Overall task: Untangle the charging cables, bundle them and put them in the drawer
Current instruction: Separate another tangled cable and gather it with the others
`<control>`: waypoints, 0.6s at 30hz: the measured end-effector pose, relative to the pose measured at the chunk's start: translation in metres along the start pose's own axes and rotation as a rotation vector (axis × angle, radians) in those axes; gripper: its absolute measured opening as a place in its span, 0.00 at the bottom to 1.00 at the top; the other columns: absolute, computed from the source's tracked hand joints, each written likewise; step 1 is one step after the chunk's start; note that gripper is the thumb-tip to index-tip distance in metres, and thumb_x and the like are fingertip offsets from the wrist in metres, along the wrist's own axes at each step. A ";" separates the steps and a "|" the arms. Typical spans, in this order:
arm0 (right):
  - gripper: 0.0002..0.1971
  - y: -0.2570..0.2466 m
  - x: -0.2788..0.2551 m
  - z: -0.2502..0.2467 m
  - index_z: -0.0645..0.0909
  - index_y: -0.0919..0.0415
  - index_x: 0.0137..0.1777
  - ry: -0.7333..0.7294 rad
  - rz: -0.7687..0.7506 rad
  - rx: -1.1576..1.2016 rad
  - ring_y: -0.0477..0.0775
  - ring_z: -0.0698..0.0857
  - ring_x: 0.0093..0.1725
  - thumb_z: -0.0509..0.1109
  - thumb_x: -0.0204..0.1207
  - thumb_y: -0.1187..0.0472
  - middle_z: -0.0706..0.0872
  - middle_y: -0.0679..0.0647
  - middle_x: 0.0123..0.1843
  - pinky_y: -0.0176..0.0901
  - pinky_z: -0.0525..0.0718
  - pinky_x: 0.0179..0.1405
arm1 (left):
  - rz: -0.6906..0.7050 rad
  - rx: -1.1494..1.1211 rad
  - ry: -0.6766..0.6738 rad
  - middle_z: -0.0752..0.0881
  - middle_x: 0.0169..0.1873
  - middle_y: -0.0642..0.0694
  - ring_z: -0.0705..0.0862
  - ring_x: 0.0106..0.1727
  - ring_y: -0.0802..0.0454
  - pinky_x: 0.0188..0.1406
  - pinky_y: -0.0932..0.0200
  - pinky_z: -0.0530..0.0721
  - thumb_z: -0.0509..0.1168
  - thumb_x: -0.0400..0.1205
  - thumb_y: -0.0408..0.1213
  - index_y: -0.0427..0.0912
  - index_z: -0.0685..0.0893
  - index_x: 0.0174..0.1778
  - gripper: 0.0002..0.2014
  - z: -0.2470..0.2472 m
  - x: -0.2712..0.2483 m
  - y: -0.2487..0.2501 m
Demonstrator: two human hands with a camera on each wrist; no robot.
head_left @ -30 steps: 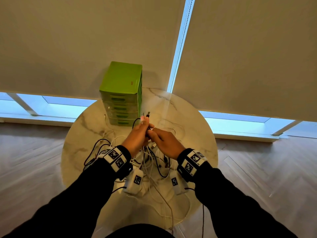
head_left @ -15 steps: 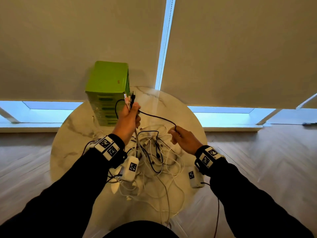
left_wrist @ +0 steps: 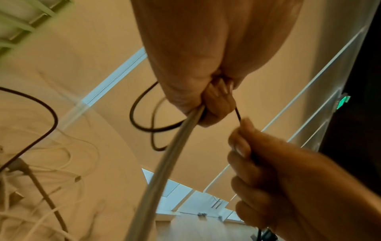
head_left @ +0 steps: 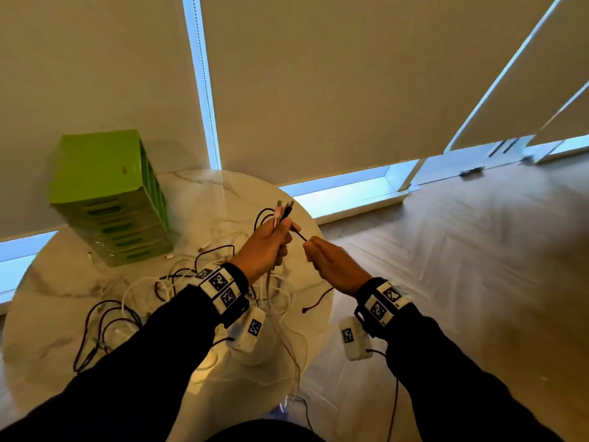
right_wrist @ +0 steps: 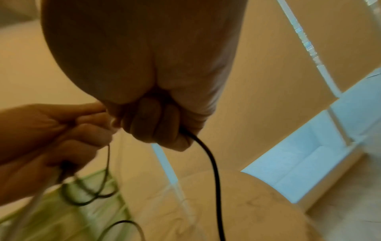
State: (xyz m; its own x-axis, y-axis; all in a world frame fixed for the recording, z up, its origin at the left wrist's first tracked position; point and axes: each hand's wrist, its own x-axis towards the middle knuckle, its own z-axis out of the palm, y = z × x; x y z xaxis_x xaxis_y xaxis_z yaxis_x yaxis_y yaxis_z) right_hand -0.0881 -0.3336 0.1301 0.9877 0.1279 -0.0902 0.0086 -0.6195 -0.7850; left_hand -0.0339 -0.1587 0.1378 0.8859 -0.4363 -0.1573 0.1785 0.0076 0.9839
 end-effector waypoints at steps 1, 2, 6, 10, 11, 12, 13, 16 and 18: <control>0.17 0.011 -0.005 -0.006 0.71 0.51 0.41 0.048 0.043 -0.025 0.40 0.73 0.28 0.53 0.91 0.49 0.75 0.47 0.31 0.31 0.72 0.31 | -0.024 -0.001 -0.026 0.68 0.29 0.52 0.63 0.24 0.59 0.23 0.63 0.62 0.53 0.93 0.46 0.38 0.82 0.58 0.16 0.001 0.001 0.000; 0.17 0.024 -0.013 -0.012 0.71 0.51 0.40 0.087 0.111 -0.019 0.41 0.72 0.28 0.53 0.91 0.49 0.75 0.47 0.31 0.32 0.72 0.31 | -0.037 0.006 -0.049 0.67 0.29 0.51 0.63 0.23 0.59 0.23 0.63 0.62 0.53 0.93 0.46 0.36 0.82 0.60 0.18 0.002 0.001 0.000; 0.14 0.091 -0.043 -0.020 0.79 0.58 0.44 0.075 0.432 -0.092 0.58 0.83 0.35 0.57 0.88 0.55 0.83 0.54 0.36 0.43 0.78 0.36 | -0.052 -0.096 -0.072 0.68 0.28 0.50 0.62 0.23 0.57 0.22 0.63 0.63 0.53 0.93 0.47 0.34 0.81 0.59 0.19 0.000 0.000 0.000; 0.14 0.141 -0.075 0.008 0.82 0.60 0.63 -0.237 0.670 -0.335 0.58 0.83 0.58 0.57 0.88 0.61 0.86 0.59 0.63 0.43 0.75 0.57 | -0.080 -0.245 -0.098 0.71 0.28 0.48 0.65 0.25 0.56 0.23 0.63 0.66 0.53 0.93 0.43 0.34 0.79 0.57 0.16 0.000 -0.006 -0.006; 0.16 0.144 -0.078 0.019 0.79 0.59 0.70 -0.258 0.692 -0.353 0.58 0.81 0.66 0.56 0.88 0.61 0.83 0.59 0.71 0.43 0.74 0.64 | -0.089 -0.273 -0.100 0.73 0.28 0.47 0.67 0.26 0.55 0.24 0.63 0.68 0.53 0.93 0.42 0.34 0.79 0.56 0.15 0.001 -0.008 -0.009; 0.19 0.141 -0.079 0.030 0.75 0.57 0.76 -0.251 0.689 -0.349 0.59 0.78 0.73 0.56 0.87 0.60 0.78 0.60 0.77 0.43 0.72 0.70 | -0.097 -0.292 -0.096 0.76 0.29 0.46 0.70 0.27 0.54 0.25 0.63 0.71 0.53 0.93 0.42 0.34 0.80 0.56 0.15 0.001 -0.011 -0.012; 0.22 0.134 -0.077 0.040 0.70 0.56 0.80 -0.223 0.660 -0.325 0.59 0.75 0.77 0.58 0.86 0.60 0.74 0.60 0.80 0.45 0.70 0.76 | -0.107 -0.303 -0.091 0.79 0.29 0.46 0.74 0.28 0.54 0.27 0.62 0.75 0.53 0.93 0.42 0.35 0.81 0.55 0.15 0.001 -0.014 -0.015; 0.27 0.088 -0.062 0.063 0.66 0.53 0.83 -0.163 0.419 -0.109 0.55 0.72 0.79 0.63 0.84 0.61 0.71 0.54 0.82 0.48 0.70 0.79 | -0.122 -0.313 -0.076 0.87 0.32 0.47 0.84 0.32 0.53 0.34 0.61 0.85 0.53 0.93 0.41 0.36 0.82 0.54 0.15 0.001 -0.020 -0.021; 0.26 0.048 -0.052 0.070 0.69 0.54 0.81 -0.228 0.323 0.193 0.52 0.75 0.76 0.63 0.83 0.64 0.77 0.53 0.77 0.44 0.73 0.75 | -0.117 -0.325 -0.069 0.90 0.35 0.45 0.88 0.35 0.52 0.39 0.61 0.88 0.52 0.92 0.41 0.36 0.82 0.55 0.16 0.000 -0.021 -0.024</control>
State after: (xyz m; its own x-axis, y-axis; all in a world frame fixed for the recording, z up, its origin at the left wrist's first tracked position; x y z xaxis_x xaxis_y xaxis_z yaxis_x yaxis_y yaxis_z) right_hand -0.1502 -0.3156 0.0539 0.8750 0.1322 -0.4658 -0.3460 -0.5024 -0.7924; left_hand -0.0569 -0.1491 0.1173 0.8222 -0.5110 -0.2505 0.4141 0.2353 0.8793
